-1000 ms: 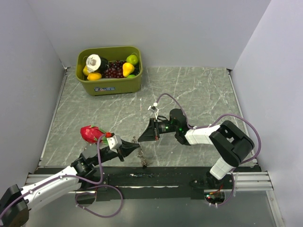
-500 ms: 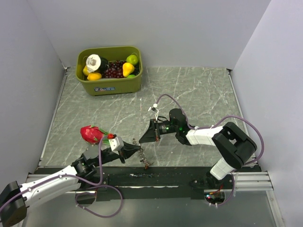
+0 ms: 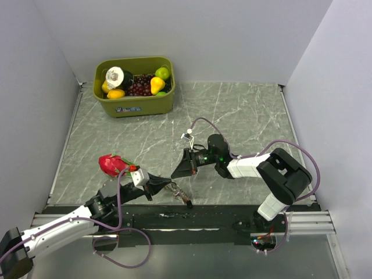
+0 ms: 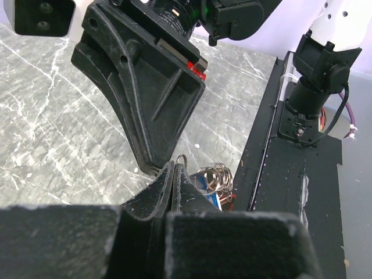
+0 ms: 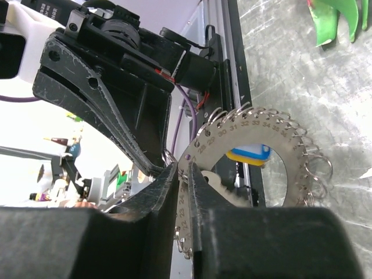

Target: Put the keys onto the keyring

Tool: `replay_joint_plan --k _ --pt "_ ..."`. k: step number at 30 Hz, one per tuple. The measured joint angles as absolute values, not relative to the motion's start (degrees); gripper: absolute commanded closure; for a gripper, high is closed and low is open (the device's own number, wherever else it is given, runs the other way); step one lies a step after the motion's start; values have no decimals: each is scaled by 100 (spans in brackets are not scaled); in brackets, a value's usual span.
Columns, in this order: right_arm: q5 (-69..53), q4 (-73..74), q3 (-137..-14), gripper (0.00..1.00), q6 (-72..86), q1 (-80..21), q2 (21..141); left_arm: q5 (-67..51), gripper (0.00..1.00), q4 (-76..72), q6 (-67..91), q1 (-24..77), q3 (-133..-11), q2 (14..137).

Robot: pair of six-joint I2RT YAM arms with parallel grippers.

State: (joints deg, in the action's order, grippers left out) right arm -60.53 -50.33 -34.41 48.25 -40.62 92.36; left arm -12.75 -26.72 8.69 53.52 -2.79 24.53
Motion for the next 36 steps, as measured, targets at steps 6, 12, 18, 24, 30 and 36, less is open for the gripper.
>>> replay_joint_plan --k 6,12,18,24,30,36 --pt "-6062 -4967 -3428 70 4727 -4062 9207 -1269 99 -2670 869 5352 -276 2460" --pt "-6071 -4971 -3428 70 4727 -4069 9207 -1273 99 -2692 869 5349 -276 2497" --pt "-6042 -4954 -3428 63 4703 -4117 9207 -1306 99 -2698 869 5349 -276 2497" --pt "-5837 -4687 -3363 55 4532 -4119 9008 -1361 99 -2683 904 5352 -276 2495" --pt "-5527 -3903 -3328 47 3988 -4128 8237 -1328 99 -2593 1057 5378 -276 2429" --pt "-5212 -3076 -3299 33 3291 -4128 7686 -1299 99 -2534 1131 5422 -276 2414"
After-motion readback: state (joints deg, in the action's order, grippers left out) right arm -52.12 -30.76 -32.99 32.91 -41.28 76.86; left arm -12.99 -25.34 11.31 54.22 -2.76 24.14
